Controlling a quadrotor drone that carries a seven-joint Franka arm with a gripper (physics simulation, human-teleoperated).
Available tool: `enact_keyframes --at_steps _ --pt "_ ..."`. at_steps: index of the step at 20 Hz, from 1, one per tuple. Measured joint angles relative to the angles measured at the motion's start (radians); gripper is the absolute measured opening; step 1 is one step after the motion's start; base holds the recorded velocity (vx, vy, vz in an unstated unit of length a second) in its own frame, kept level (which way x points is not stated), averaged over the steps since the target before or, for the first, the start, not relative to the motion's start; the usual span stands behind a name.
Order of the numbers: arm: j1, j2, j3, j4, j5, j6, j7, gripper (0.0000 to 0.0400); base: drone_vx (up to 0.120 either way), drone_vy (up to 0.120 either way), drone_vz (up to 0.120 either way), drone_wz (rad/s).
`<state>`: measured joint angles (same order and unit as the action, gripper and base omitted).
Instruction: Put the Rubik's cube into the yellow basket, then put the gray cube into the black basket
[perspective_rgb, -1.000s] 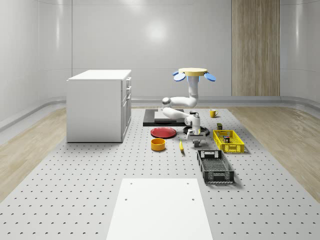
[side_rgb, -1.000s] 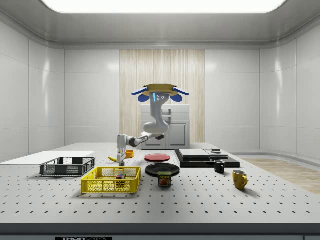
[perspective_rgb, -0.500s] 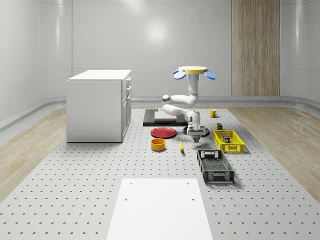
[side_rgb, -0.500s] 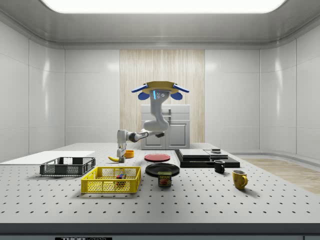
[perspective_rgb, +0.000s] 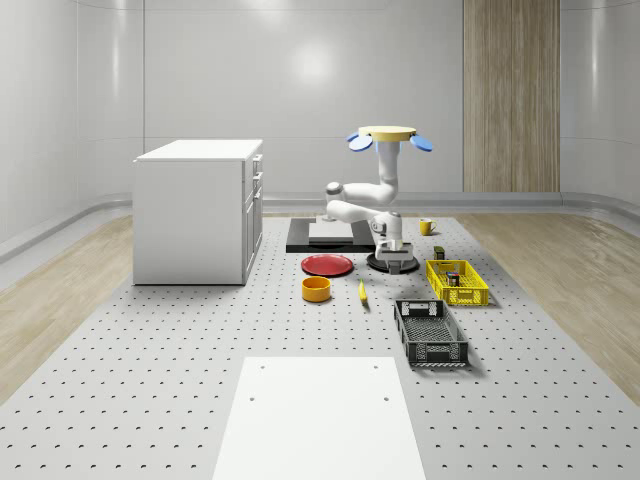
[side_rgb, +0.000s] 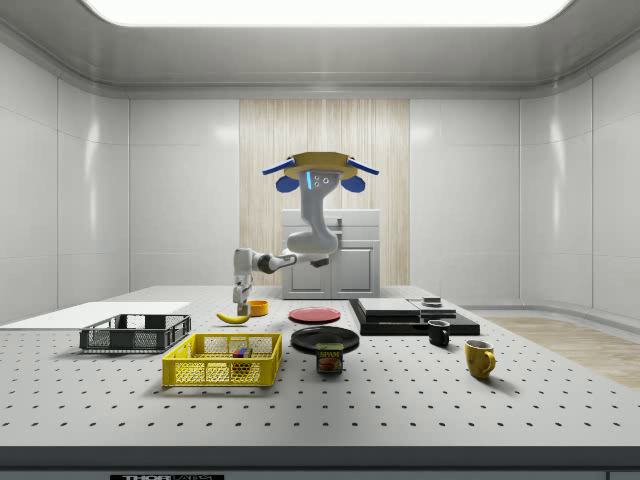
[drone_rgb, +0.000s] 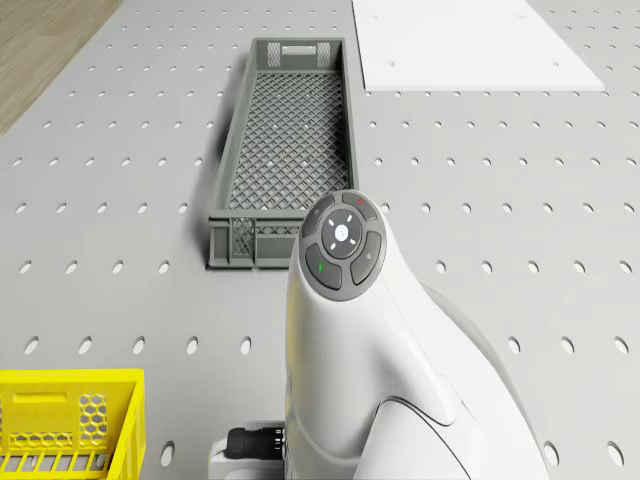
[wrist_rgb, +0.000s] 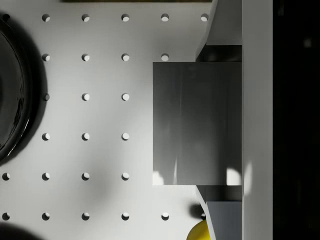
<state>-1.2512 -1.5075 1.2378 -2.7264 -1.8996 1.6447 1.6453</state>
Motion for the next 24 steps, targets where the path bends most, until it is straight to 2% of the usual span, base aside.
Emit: enact_keyframes --at_steps 5,13,21,24 --pt "-0.001 -0.003 0.003 -0.001 0.003 0.002 0.001 0.0251 0.0 0.12 0.0 0.0" --pt "-0.002 -0.007 0.004 -0.001 0.006 0.005 0.002 0.0251 0.12 0.12 0.0 0.0" --pt "-0.003 -0.011 0.004 0.0 0.008 0.008 0.003 0.0251 0.12 0.0 0.0 0.0" --pt "-0.004 -0.012 0.004 0.0 0.009 0.01 0.003 0.0251 0.12 0.067 0.0 0.0"
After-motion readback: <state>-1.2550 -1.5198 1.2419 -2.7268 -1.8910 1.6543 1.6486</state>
